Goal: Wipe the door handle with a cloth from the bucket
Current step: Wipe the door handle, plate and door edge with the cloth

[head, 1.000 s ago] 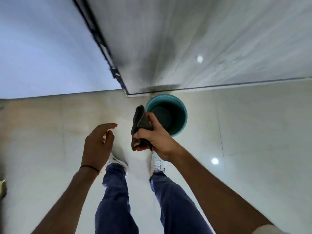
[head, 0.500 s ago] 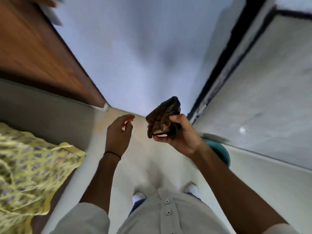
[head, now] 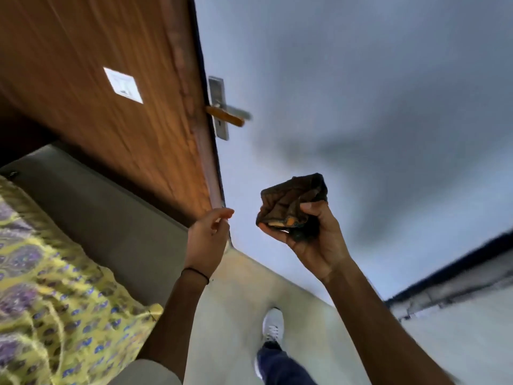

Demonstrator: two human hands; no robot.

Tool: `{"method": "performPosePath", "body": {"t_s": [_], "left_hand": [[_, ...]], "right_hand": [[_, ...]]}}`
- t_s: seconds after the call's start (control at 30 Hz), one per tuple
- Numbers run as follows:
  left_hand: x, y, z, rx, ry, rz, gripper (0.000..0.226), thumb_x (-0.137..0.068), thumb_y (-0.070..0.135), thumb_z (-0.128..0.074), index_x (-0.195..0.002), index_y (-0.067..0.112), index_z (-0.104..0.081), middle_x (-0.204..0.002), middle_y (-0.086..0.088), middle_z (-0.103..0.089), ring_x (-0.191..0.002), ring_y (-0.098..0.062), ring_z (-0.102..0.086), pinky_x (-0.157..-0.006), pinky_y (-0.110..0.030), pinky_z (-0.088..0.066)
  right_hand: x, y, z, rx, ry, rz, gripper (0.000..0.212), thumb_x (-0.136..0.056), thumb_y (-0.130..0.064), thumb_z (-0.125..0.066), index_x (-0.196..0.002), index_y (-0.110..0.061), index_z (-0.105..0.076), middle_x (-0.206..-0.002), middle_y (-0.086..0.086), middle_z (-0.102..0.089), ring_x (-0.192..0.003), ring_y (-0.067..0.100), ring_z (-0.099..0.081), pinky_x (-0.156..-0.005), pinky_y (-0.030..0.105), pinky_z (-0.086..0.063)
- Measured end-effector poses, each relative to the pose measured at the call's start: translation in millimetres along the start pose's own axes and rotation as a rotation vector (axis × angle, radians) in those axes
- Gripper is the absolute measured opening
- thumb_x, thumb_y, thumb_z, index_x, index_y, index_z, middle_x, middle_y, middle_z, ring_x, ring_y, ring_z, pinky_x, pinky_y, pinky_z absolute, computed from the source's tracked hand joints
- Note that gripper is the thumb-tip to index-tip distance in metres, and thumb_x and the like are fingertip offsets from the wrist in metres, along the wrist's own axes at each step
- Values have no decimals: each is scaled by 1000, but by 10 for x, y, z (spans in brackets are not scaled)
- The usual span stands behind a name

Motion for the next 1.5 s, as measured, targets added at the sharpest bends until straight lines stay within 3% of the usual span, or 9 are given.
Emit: {"method": "performPosePath", "body": {"t_s": [0.13,0.37,0.6,0.8,1.0,1.13,1.27,1.33,1.5], "left_hand": [[-812,-173,81,-44,70,26,24,-94,4,-56,-108,13,-72,-103,9,-69,-91,-5,-62,-72,10,-36],[-2089,-311,132,-95,76,75,26,-94,8,-54,-114,17,-69,-105,10,-68,-94,-6,-62,-73,9,-38],[-2906,-563,158,-41,66,101,27,-94,5,-54,-117,13,-66,-107,7,-66,-91,-4,-59,-73,9,-37],[-3487,-798,175,41,-28,2,23,-93,6,-57,-113,11,-66,-108,0,-70,-101,-17,-65,-89,-25,-52],[-3933,-838,412,84,-285,-157,21,-95,8,-58,-114,9,-68,-107,-7,-74,-100,-16,-69,-83,-10,-51],[-3983,-796,669,-29,-81,-316,16,-90,19,-61,-99,11,-71,-86,-7,-74,-77,-15,-66,-70,-28,-57],[-4010,-788,721,-36,203,-370,42,-86,21,-69,-123,3,-59,-135,-19,-53,-123,-26,-52,-104,-23,-42],[-4031,-795,643,-84,190,-405,65,-90,27,-68,-143,0,-41,-154,-23,-30,-144,-33,-32,-117,-39,-33],[-4062,-826,420,-218,135,-403,78,-99,32,-56,-152,-4,-12,-159,-31,-8,-151,-41,-8,-121,-52,-20]], "right_hand": [[-882,-179,-141,277,70,108,48,-79,-6,-54,-126,-11,-60,-127,25,-64,-116,40,-63,-98,62,-50],[-2106,-332,-438,1325,134,533,60,-70,-18,-67,-126,-38,-55,-129,-9,-57,-116,9,-56,-91,8,-46],[-2706,-193,-504,1586,285,602,87,-72,1,-77,-140,-30,-34,-148,3,-41,-125,27,-50,-92,35,-53],[-2887,89,-635,1700,472,690,51,-87,-7,-69,-134,-20,-50,-147,4,-40,-122,29,-51,-87,32,-53],[-3207,459,-887,1793,706,595,51,-89,-3,-63,-136,-22,-53,-153,2,-40,-130,33,-47,-97,39,-50],[-3416,618,-974,1867,854,551,52,-90,-4,-63,-138,-20,-54,-152,8,-45,-136,37,-41,-102,52,-48],[-3621,688,-1059,2058,946,530,45,-90,-10,-59,-134,-21,-56,-142,6,-55,-133,38,-43,-102,55,-40],[-3689,721,-1095,2140,937,528,47,-90,-12,-57,-137,-22,-56,-142,6,-56,-133,40,-45,-104,55,-37],[-3495,729,-971,2206,841,630,56,-88,-2,-61,-141,-20,-55,-148,10,-52,-134,45,-45,-108,58,-36]]}}
Point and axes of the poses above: each hand's wrist, its own x-axis away from the middle knuckle, its own z-axis out of the back of the hand, y = z × x, the point moved 1 cm from there along -x, towards the middle knuckle
